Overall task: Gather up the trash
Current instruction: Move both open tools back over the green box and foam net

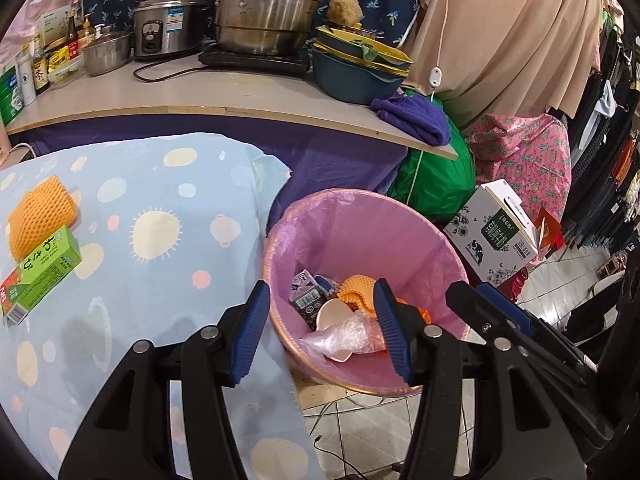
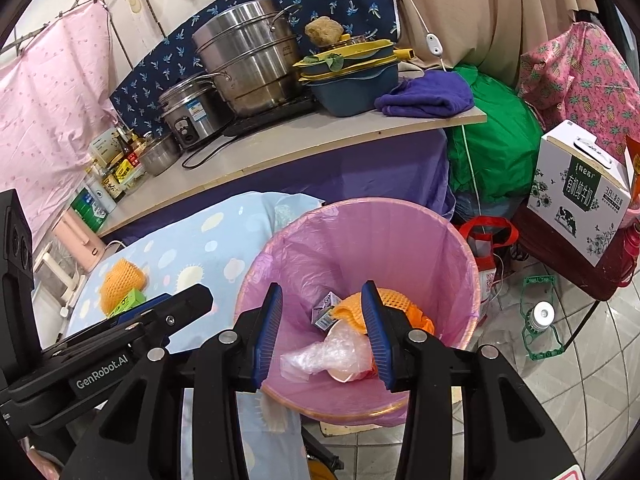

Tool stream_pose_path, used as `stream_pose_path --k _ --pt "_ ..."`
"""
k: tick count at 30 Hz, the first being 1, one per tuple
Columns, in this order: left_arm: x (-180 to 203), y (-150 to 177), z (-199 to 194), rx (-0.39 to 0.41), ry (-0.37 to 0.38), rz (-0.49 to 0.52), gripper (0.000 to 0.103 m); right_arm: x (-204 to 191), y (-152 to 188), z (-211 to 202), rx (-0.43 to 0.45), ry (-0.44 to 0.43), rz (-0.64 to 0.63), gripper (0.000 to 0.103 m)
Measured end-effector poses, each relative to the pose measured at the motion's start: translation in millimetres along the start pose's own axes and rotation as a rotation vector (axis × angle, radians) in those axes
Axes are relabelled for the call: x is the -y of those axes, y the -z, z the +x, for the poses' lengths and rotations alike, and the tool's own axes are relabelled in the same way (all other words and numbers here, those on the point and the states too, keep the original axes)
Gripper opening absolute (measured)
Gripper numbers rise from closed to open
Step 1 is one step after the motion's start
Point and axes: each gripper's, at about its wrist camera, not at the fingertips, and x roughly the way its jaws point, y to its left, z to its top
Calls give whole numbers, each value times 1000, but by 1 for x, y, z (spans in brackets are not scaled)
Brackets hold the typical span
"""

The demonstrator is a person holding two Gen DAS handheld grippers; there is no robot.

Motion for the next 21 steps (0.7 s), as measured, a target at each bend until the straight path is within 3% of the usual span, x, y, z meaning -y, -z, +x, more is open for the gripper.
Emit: stream_pose_path --k 3,9,13,17,21 --pt "-16 3 -9 20 -26 -32 68 -8 1 0 -3 -11 -12 40" --pt "-77 15 -32 50 -137 -87 82 -36 9 6 -30 -50 -55 40" --pt "-138 25 -50 54 -256 -126 86 -60 16 14 -54 -80 -96 40" --pt "-214 28 -68 57 -339 -234 86 -89 26 28 -85 -116 -130 40" --pt "-273 23 -76 71 -340 -320 86 -122 35 41 -113 -143 -168 40"
